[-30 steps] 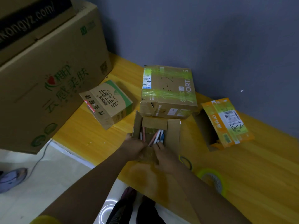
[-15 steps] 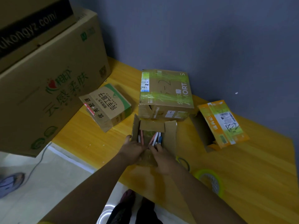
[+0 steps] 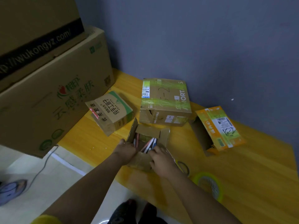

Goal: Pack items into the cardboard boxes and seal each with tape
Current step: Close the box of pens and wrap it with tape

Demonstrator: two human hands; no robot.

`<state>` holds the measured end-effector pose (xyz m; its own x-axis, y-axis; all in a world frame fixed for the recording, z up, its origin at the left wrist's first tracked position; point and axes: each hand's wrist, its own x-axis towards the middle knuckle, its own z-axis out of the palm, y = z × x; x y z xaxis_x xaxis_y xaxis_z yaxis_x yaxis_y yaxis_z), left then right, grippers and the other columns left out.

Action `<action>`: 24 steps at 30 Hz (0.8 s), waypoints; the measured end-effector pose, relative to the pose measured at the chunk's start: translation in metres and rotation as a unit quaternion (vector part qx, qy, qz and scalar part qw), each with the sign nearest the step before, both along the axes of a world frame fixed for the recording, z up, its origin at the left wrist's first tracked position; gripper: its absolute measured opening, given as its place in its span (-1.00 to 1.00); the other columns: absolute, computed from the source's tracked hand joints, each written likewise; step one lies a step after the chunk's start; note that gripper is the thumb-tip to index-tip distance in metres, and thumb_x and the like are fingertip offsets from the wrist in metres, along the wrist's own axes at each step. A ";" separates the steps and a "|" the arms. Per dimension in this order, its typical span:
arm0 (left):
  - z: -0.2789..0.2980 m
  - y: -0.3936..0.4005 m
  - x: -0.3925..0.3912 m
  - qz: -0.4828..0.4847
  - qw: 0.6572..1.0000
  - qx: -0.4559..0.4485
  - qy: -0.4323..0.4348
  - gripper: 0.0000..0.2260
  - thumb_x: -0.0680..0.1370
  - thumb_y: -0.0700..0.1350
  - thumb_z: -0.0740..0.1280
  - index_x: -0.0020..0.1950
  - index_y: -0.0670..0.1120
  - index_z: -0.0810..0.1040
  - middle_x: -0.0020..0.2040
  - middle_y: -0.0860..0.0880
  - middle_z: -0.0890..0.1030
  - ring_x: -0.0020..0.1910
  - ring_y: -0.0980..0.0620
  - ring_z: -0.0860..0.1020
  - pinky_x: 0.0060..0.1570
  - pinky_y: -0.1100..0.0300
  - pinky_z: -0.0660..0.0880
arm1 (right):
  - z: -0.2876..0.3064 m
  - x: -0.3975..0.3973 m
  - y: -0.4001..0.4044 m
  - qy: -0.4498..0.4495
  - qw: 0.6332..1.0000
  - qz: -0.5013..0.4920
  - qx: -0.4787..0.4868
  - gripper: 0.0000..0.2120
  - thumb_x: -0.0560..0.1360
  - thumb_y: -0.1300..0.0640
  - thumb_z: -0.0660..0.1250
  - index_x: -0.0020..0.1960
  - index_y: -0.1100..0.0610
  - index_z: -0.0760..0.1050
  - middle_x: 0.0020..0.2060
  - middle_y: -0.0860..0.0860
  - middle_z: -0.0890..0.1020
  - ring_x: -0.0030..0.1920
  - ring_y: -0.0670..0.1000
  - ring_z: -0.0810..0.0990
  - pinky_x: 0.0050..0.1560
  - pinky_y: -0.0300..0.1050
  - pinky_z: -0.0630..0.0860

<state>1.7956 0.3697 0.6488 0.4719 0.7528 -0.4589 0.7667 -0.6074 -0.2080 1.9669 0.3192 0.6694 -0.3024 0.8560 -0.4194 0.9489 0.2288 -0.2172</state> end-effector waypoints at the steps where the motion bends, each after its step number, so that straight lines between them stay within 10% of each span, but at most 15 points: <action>1: 0.000 0.001 -0.002 0.002 1.000 0.006 0.003 -0.65 0.63 -0.20 0.13 0.43 -0.10 0.34 0.21 -0.13 0.54 0.23 -0.15 0.46 0.25 -0.04 0.29 | 0.001 -0.005 0.003 -0.006 1.000 0.001 -0.001 -0.63 0.63 0.15 0.13 0.42 0.15 0.31 0.35 0.15 0.32 0.31 0.19 0.31 0.33 0.07 0.29; 12: 0.008 0.031 -0.034 0.033 0.992 -0.108 -0.060 -0.63 0.60 -0.18 0.20 0.40 -0.16 0.35 0.14 -0.17 0.58 0.08 -0.18 0.56 -0.03 -0.03 0.54 | -0.001 -0.046 0.025 -0.046 0.995 -0.083 -0.034 -0.60 0.67 0.08 0.10 0.48 0.11 0.21 0.40 0.16 0.29 0.28 0.19 0.39 0.21 0.05 0.40; 18: 0.009 0.036 -0.065 -0.132 0.987 0.001 -0.093 -0.56 0.58 -0.22 0.22 0.46 -0.24 0.30 0.26 -0.21 0.51 0.30 -0.19 0.43 0.44 -0.21 0.11 | -0.006 -0.085 0.040 -0.042 0.988 -0.150 -0.020 -0.24 0.61 0.12 0.23 0.58 0.08 -0.24 0.55 0.08 -0.26 0.55 0.16 -0.14 0.50 0.08 0.10; 24: 0.014 0.049 -0.085 -0.163 0.954 0.061 -0.244 -0.61 0.29 -0.01 0.45 0.10 -0.04 0.65 0.18 -0.14 0.61 0.16 -0.10 0.60 0.13 -0.19 0.49 | -0.021 -0.103 0.053 -0.142 0.972 -0.180 -0.047 -0.33 0.68 -0.08 -0.04 0.55 0.19 -0.35 0.55 0.11 -0.26 0.56 0.11 -0.22 0.54 0.06 -0.15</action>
<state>1.7103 0.4182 0.6629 0.8253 0.5630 -0.0431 0.5646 -0.8243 0.0422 1.8640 0.3718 0.6483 0.1493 0.8389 -0.5235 0.9886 -0.1376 0.0614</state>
